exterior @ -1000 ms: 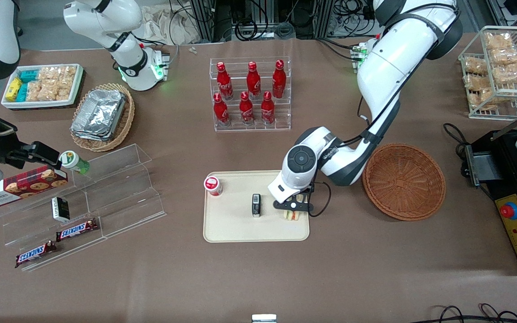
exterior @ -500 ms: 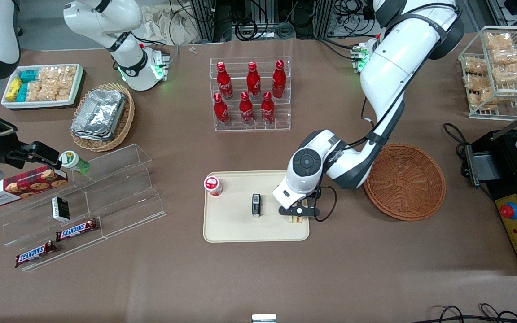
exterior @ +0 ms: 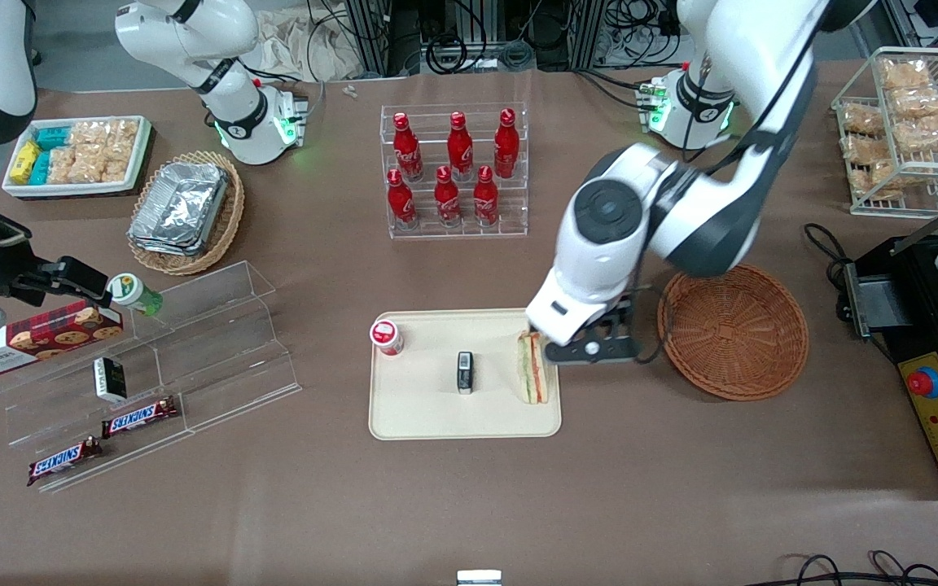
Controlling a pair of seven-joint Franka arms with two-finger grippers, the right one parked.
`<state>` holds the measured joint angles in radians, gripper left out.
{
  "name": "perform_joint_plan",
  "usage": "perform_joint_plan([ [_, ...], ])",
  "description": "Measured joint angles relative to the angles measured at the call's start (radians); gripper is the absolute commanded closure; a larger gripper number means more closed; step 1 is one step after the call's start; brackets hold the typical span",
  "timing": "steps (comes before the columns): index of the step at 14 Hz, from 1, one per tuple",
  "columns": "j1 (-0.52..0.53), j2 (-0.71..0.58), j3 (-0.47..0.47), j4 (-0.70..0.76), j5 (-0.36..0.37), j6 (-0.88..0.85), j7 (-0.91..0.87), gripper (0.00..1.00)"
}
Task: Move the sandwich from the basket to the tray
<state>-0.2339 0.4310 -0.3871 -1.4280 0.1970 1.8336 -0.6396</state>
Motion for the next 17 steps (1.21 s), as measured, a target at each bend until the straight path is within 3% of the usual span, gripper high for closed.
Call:
perform_joint_plan([
  [2, 0.064, -0.086, 0.003, -0.002, -0.063, -0.116, 0.125, 0.0],
  [8, 0.253, -0.259, 0.017, -0.004, -0.161, -0.368, 0.371, 0.0],
  [13, 0.237, -0.385, 0.196, -0.014, -0.201, -0.436, 0.499, 0.0],
  [17, 0.171, -0.401, 0.292, -0.034, -0.233, -0.437, 0.501, 0.0],
])
